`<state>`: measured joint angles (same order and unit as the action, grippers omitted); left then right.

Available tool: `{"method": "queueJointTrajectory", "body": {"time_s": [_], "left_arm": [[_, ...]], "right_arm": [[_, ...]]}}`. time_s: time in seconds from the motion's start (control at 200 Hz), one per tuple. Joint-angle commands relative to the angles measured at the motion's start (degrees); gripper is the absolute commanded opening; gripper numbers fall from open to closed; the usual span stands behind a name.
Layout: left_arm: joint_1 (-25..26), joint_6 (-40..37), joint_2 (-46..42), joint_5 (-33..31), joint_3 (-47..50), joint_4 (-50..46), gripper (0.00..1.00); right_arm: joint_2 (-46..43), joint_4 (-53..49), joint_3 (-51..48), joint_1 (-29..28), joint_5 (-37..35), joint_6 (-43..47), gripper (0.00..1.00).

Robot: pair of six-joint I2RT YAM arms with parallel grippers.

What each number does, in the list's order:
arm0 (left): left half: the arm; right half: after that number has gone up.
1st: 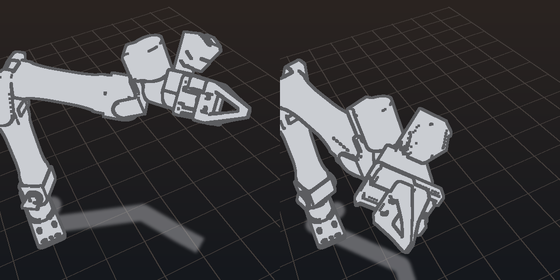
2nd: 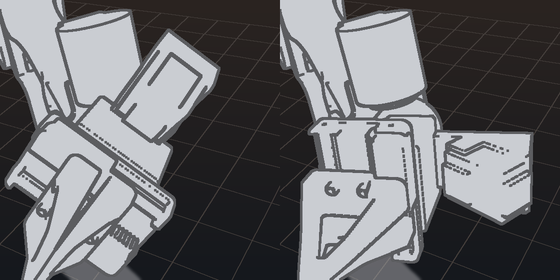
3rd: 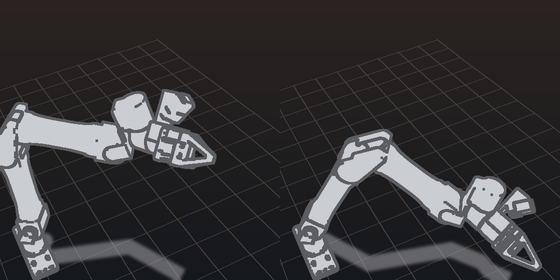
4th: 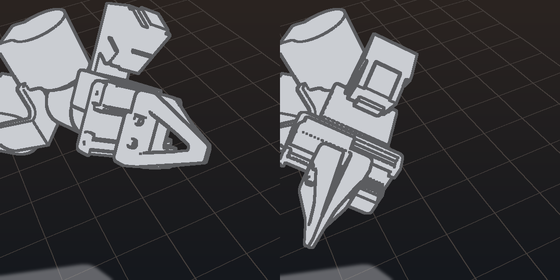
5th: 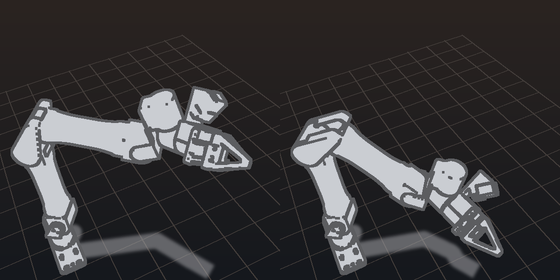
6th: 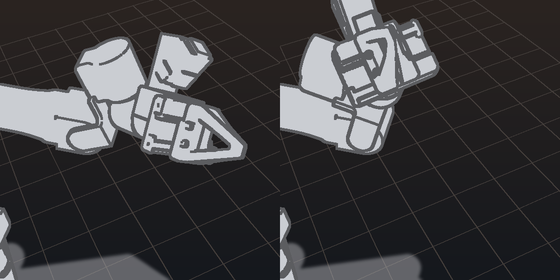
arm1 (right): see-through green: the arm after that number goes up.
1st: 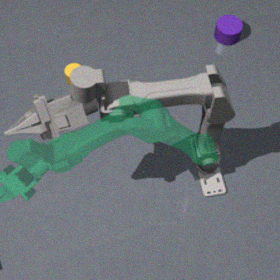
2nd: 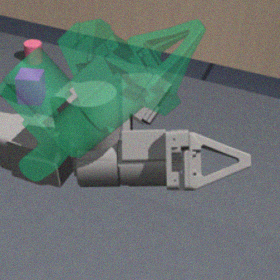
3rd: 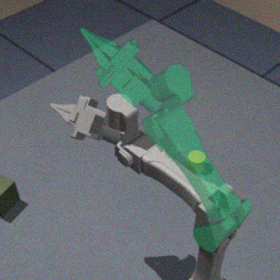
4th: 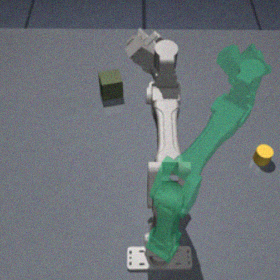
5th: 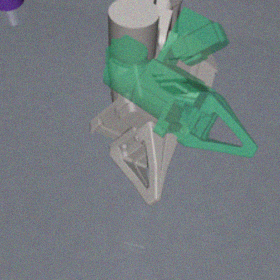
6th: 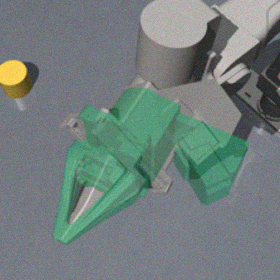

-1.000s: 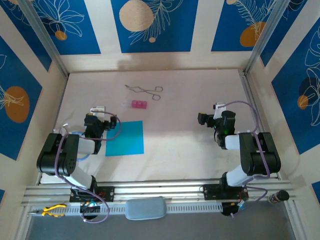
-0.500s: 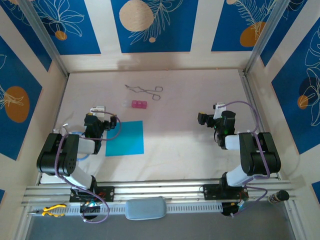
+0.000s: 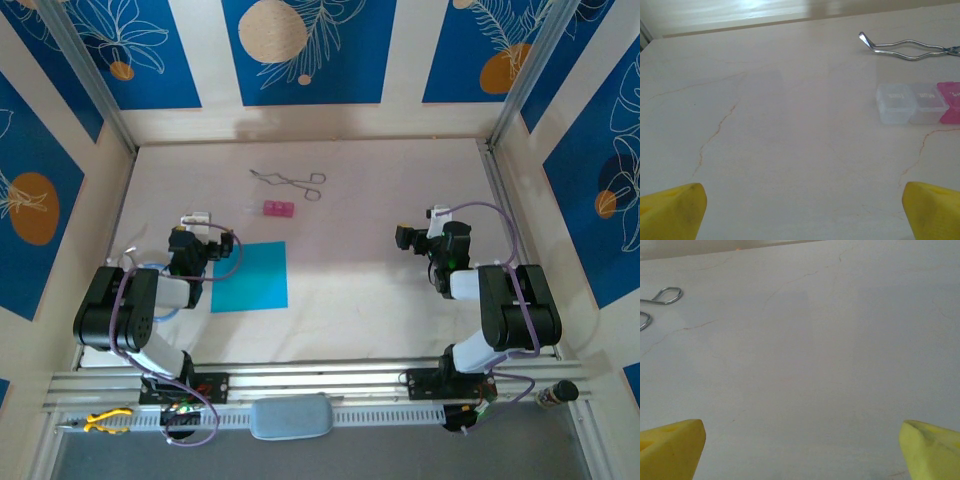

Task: Fold a paper plane with a square sheet of paper (pick it up from the middle)
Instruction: Move the square sheet of paper to the center of the table.

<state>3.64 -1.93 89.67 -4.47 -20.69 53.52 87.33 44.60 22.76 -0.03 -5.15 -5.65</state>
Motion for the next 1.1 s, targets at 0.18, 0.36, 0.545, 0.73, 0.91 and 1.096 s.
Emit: {"method": "queueJointTrajectory", "body": {"time_s": [0.18,0.36,0.545,0.73,0.91,1.096], "left_arm": [[0.21,-0.83,-0.26,2.13,-0.13,1.15,1.0],[0.23,-1.14,-2.6,3.21,3.52,6.28,1.0],[0.14,1.15,-13.29,1.13,1.06,-9.47,1.0],[0.13,8.13,-22.3,-2.44,-3.76,-23.97,1.0],[-0.03,24.24,-29.29,-2.98,-9.96,-45.17,1.0],[-0.04,28.88,-27.88,21.04,-10.68,-46.94,0.99]], "right_arm": [[-0.14,1.97,0.88,-0.23,-0.65,-0.24,0.99],[-0.84,1.83,0.6,-0.15,3.68,1.35,0.99],[-4.51,1.47,-0.84,-0.24,8.22,3.28,0.99],[-13.73,-32.69,12.19,1.86,8.44,-1.58,0.99],[-20.21,-50.61,19.6,4.03,14.51,-17.55,0.99],[-24.13,-43.8,13.91,4.21,31.75,-32.2,1.0]]}}
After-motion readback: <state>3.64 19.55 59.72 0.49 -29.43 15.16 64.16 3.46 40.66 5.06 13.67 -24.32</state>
